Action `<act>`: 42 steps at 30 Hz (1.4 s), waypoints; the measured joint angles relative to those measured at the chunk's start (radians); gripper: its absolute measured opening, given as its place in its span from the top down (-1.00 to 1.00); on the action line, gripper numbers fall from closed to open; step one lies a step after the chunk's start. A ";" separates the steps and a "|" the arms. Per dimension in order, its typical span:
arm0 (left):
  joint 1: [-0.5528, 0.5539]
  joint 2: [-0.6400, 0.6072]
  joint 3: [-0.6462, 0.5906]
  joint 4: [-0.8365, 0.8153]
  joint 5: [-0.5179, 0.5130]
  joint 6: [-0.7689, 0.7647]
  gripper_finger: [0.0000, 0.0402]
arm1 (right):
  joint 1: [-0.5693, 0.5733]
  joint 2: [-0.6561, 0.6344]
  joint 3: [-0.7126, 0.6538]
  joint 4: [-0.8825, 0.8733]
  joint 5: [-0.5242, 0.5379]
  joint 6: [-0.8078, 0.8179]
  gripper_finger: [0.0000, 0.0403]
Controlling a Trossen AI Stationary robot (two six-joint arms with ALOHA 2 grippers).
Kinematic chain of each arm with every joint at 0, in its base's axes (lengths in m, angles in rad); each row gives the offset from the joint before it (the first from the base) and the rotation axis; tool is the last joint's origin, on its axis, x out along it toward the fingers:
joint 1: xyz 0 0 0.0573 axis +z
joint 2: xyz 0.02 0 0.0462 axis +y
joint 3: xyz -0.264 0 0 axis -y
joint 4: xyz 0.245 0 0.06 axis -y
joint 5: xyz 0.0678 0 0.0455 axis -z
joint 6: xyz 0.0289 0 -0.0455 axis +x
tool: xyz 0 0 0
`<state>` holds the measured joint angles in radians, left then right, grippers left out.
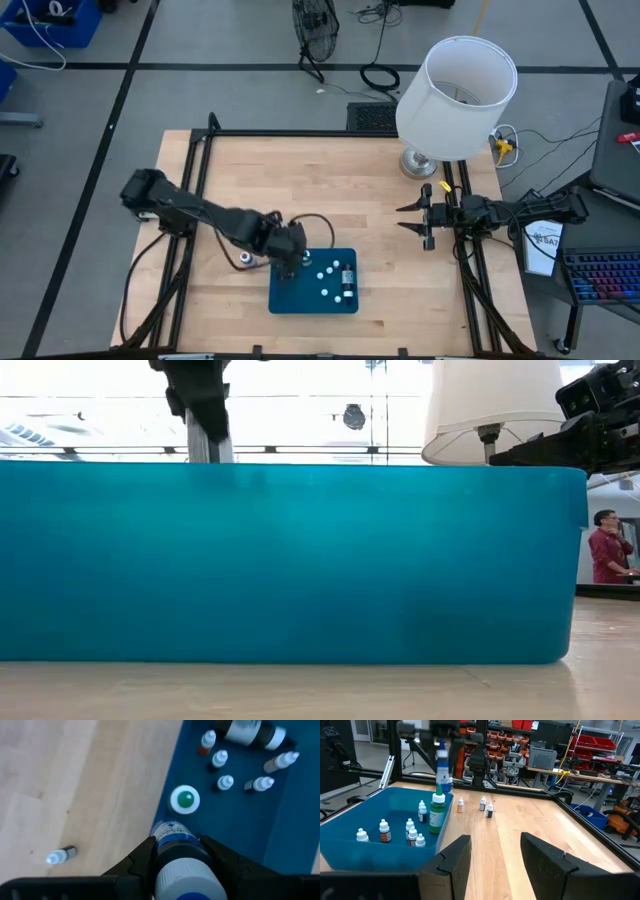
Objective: Pick & Place food coloring
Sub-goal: Put the large blue food coloring bottle into the blue container
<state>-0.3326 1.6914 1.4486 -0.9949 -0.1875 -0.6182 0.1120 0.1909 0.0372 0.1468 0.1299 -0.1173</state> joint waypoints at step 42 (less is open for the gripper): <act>0.026 0.210 0.010 0.064 0.070 0.004 0.33 | 0.000 0.000 0.000 0.000 0.000 0.000 0.20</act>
<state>-0.3061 1.9010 1.4590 -0.9306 -0.1172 -0.6145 0.1120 0.1909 0.0372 0.1471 0.1296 -0.1172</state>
